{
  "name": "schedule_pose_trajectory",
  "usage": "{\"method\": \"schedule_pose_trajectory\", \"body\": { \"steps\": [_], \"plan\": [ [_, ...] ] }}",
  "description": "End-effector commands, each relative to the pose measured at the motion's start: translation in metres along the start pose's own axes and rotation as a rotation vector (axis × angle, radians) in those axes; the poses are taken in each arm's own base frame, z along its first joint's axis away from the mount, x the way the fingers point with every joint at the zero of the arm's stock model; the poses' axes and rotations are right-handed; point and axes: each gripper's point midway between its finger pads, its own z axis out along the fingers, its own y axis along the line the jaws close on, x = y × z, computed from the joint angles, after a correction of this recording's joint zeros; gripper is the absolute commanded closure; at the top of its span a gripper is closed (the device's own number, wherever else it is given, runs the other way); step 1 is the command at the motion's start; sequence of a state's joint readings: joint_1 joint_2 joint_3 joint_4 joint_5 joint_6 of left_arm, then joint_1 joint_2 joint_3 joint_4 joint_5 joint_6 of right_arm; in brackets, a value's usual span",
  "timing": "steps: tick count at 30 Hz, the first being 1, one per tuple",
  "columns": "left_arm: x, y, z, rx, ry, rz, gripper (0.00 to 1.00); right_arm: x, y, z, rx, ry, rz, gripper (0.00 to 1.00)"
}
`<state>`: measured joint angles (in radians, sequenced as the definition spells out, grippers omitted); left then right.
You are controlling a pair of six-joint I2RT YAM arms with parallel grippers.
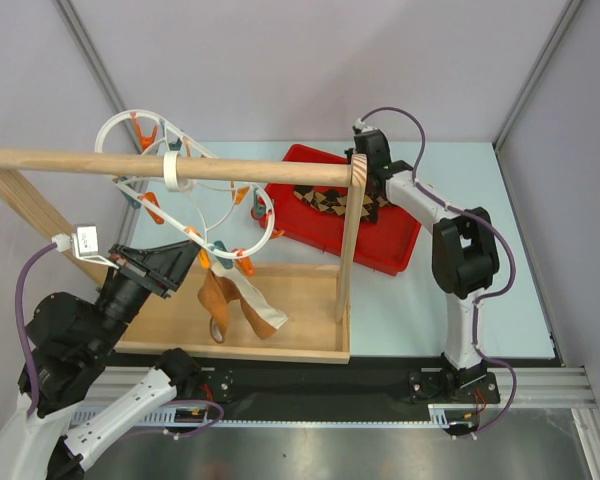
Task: Clip the socks to the hanger
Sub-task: Adjust the sock in the bin.
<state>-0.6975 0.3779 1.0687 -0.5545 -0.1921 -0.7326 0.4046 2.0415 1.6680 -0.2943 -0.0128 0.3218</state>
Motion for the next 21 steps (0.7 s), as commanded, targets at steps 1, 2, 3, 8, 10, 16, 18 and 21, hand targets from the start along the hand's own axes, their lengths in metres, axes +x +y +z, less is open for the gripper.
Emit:
{"method": "schedule_pose_trajectory", "body": {
  "steps": [1,2,3,8,10,16,18,21],
  "plan": [
    [0.036,0.043,0.001,-0.167,0.118,0.043,1.00,-0.008,-0.015,0.000,0.095,0.009,0.033,0.98],
    [0.037,0.044,0.001,-0.168,0.119,0.043,1.00,-0.003,-0.027,-0.002,0.143,0.011,0.063,0.94],
    [0.037,0.044,0.002,-0.170,0.119,0.044,1.00,-0.001,-0.035,-0.005,0.156,0.005,0.096,0.85],
    [0.040,0.045,0.005,-0.170,0.123,0.046,1.00,0.017,-0.067,-0.020,0.126,-0.103,0.437,0.68],
    [0.041,0.044,0.005,-0.164,0.129,0.043,1.00,0.012,-0.067,-0.018,0.095,-0.131,0.488,0.59],
    [0.040,0.048,-0.001,-0.175,0.122,0.042,1.00,0.003,-0.050,-0.005,0.034,-0.092,0.471,0.56],
    [0.040,0.049,-0.001,-0.179,0.117,0.041,1.00,0.000,-0.042,-0.006,0.037,-0.100,0.455,0.56],
    [0.039,0.048,-0.001,-0.176,0.116,0.040,1.00,-0.008,-0.043,-0.010,0.093,-0.139,0.426,0.56]
  ]
}}
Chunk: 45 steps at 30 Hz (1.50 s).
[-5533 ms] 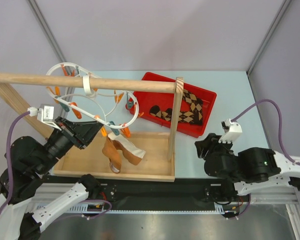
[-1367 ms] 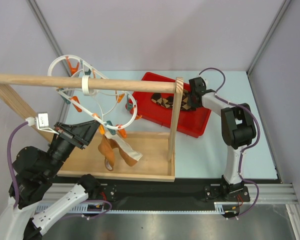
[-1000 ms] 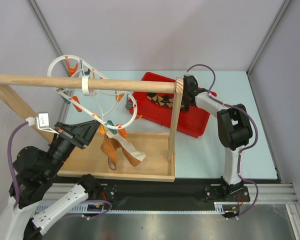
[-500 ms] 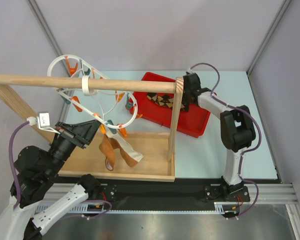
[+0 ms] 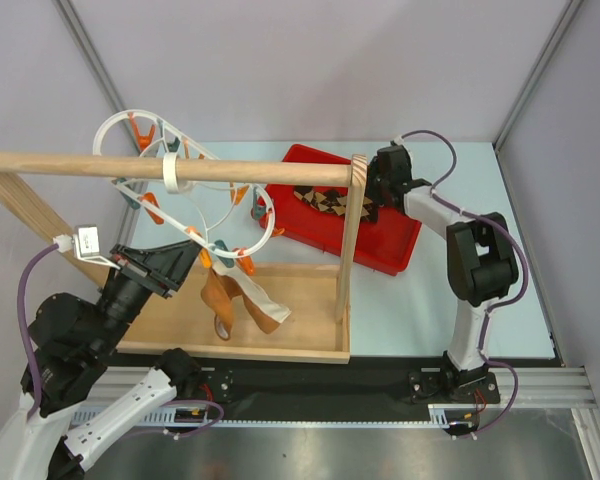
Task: Clip the socks to the hanger
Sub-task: Adjust the sock in the bin, then pick up the sock from the bin.
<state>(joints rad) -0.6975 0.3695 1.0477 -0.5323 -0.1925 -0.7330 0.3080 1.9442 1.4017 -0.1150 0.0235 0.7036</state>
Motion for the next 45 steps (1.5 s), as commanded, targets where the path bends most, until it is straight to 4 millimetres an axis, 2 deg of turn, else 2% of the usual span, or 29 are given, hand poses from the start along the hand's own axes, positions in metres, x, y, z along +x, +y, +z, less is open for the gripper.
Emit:
{"method": "schedule_pose_trajectory", "body": {
  "steps": [1,2,3,4,5,6,7,8,9,10,11,13,14,18,20,23,24,25,26,30,31,32,33,34,36,37,39,40,45],
  "plan": [
    [0.038,0.047,-0.002,-0.181,0.125,0.044,1.00,-0.017,0.029,-0.004,-0.030,-0.073,-0.019,0.56],
    [0.038,0.047,-0.002,-0.180,0.126,0.044,1.00,-0.016,0.036,-0.003,-0.053,-0.056,-0.025,0.55],
    [0.038,0.047,-0.002,-0.180,0.128,0.044,1.00,0.004,0.024,0.011,-0.007,0.019,-0.036,0.55],
    [0.038,0.047,-0.003,-0.182,0.126,0.046,1.00,-0.009,0.045,0.011,-0.032,0.013,-0.040,0.55],
    [0.038,0.047,-0.003,-0.181,0.125,0.044,1.00,-0.003,0.041,0.018,-0.002,0.040,-0.048,0.55],
    [0.038,0.048,-0.003,-0.185,0.126,0.044,1.00,0.012,0.030,0.027,0.052,0.091,-0.065,0.52],
    [0.038,0.048,-0.003,-0.187,0.124,0.045,1.00,0.015,0.029,0.032,0.073,0.103,-0.076,0.50],
    [0.038,0.048,-0.003,-0.184,0.120,0.040,1.00,0.006,0.043,0.033,0.067,0.079,-0.095,0.49],
    [0.039,0.048,-0.002,-0.184,0.122,0.040,1.00,0.012,0.038,0.034,0.107,0.103,-0.115,0.47],
    [0.040,0.048,-0.002,-0.183,0.126,0.040,1.00,0.025,0.026,0.047,0.152,0.133,-0.153,0.46],
    [0.040,0.048,-0.001,-0.181,0.126,0.038,1.00,0.012,0.041,0.047,0.163,0.082,-0.180,0.45],
    [0.040,0.046,-0.001,-0.174,0.128,0.037,1.00,0.029,0.022,0.058,0.259,0.126,-0.247,0.41],
    [0.041,0.047,-0.001,-0.177,0.133,0.038,1.00,0.028,0.017,0.061,0.294,0.113,-0.287,0.41],
    [0.040,0.048,-0.004,-0.179,0.127,0.039,1.00,0.040,0.019,0.072,0.294,0.118,-0.398,0.39],
    [0.039,0.050,-0.005,-0.187,0.121,0.039,1.00,0.051,0.013,0.081,0.294,0.149,-0.437,0.39],
    [0.041,0.051,-0.005,-0.191,0.128,0.040,1.00,0.056,0.012,0.088,0.291,0.171,-0.469,0.43],
    [0.041,0.051,-0.005,-0.191,0.128,0.039,1.00,0.060,0.007,0.090,0.306,0.181,-0.487,0.48],
    [0.041,0.051,-0.005,-0.192,0.127,0.039,1.00,0.061,0.004,0.090,0.317,0.180,-0.496,0.53],
    [0.041,0.052,-0.004,-0.194,0.127,0.040,1.00,0.058,0.003,0.089,0.334,0.161,-0.508,0.70],
    [0.042,0.051,-0.003,-0.192,0.133,0.040,1.00,0.038,0.019,0.078,0.320,0.084,-0.538,0.90],
    [0.042,0.050,-0.003,-0.191,0.134,0.038,1.00,0.025,0.031,0.069,0.300,0.052,-0.548,0.97],
    [0.042,0.050,-0.003,-0.192,0.137,0.038,1.00,0.018,0.037,0.065,0.293,0.027,-0.559,1.00],
    [0.042,0.050,-0.004,-0.191,0.139,0.040,1.00,0.006,0.046,0.058,0.280,-0.007,-0.562,1.00],
    [0.041,0.050,-0.004,-0.192,0.138,0.042,1.00,-0.009,0.061,0.044,0.254,-0.046,-0.583,1.00],
    [0.040,0.050,-0.006,-0.195,0.132,0.040,1.00,-0.024,0.082,0.027,0.207,-0.101,-0.605,1.00],
    [0.038,0.050,-0.006,-0.193,0.128,0.040,1.00,-0.038,0.097,0.009,0.181,-0.141,-0.627,1.00],
    [0.038,0.051,-0.008,-0.198,0.124,0.039,1.00,-0.039,0.114,-0.006,0.140,-0.173,-0.654,1.00],
    [0.038,0.051,-0.008,-0.198,0.123,0.039,1.00,-0.049,0.126,-0.023,0.114,-0.208,-0.651,1.00],
    [0.037,0.050,-0.008,-0.198,0.125,0.037,1.00,-0.058,0.155,-0.052,0.036,-0.267,-0.670,1.00]
  ]
}}
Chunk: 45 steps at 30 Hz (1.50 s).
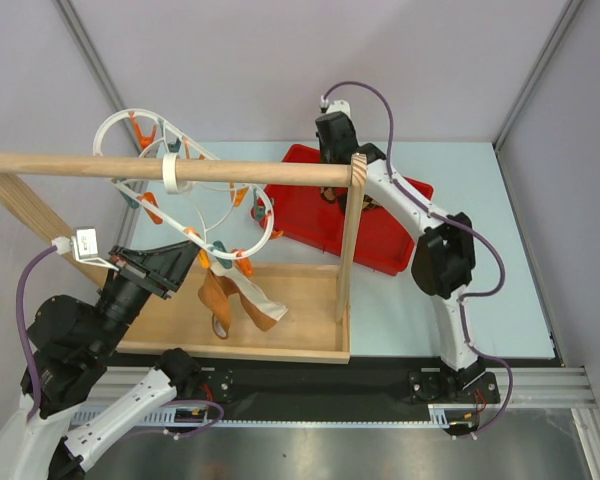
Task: Clip the socks to the hanger
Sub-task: Pick up the sock from the bin, then place the sock in the bin, then pick up the sock from the bin.
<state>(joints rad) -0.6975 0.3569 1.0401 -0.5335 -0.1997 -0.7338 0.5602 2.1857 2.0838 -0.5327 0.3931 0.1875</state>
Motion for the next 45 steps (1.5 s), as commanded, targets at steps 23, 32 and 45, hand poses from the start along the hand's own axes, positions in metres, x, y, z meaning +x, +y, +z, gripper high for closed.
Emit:
{"method": "schedule_pose_trajectory", "body": {
  "steps": [23,32,45],
  "plan": [
    [0.042,0.050,-0.005,-0.194,0.149,0.047,1.00,0.002,-0.026,0.005,-0.145,0.077,-0.072,0.41],
    [0.050,0.048,-0.002,-0.174,0.170,0.030,1.00,0.057,-0.077,-0.006,-0.156,0.170,-0.497,0.40],
    [0.062,0.050,0.001,-0.194,0.234,0.033,1.00,0.083,-0.100,0.036,-0.392,0.202,-0.844,0.50]
  ]
}}
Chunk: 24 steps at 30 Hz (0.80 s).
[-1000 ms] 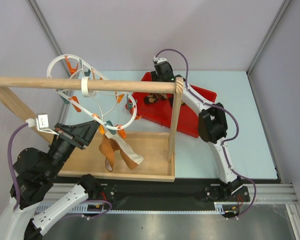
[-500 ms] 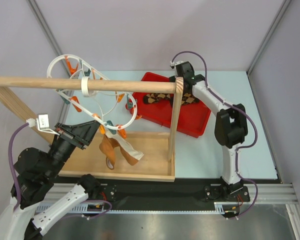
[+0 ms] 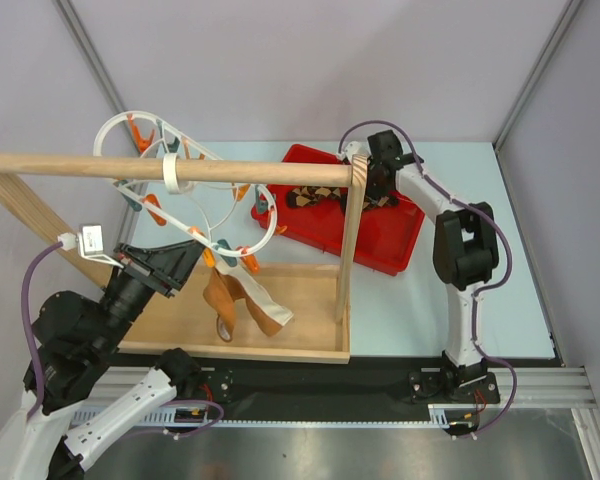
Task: Clip the socks to the hanger
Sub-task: Pick up the sock from the bin.
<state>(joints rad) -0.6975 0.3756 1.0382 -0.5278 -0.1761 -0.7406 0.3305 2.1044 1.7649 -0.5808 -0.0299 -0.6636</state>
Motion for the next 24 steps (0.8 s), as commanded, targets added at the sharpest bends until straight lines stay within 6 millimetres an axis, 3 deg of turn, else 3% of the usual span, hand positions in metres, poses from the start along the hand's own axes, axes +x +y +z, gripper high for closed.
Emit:
{"method": "schedule_pose_trajectory", "body": {
  "steps": [1,7,18,24],
  "plan": [
    [0.057,0.054,-0.002,-0.207,0.209,0.035,1.00,-0.014,-0.010,0.013,-0.059,-0.043,-0.138,0.55],
    [0.061,0.060,-0.002,-0.226,0.216,0.040,1.00,-0.005,0.012,0.034,-0.147,-0.016,-0.243,0.57],
    [0.068,0.063,-0.001,-0.226,0.229,0.038,1.00,-0.019,0.018,0.054,-0.140,-0.067,-0.302,0.50],
    [0.069,0.066,-0.002,-0.235,0.232,0.043,1.00,-0.001,0.021,0.074,-0.206,-0.042,-0.278,0.44]
  ]
}}
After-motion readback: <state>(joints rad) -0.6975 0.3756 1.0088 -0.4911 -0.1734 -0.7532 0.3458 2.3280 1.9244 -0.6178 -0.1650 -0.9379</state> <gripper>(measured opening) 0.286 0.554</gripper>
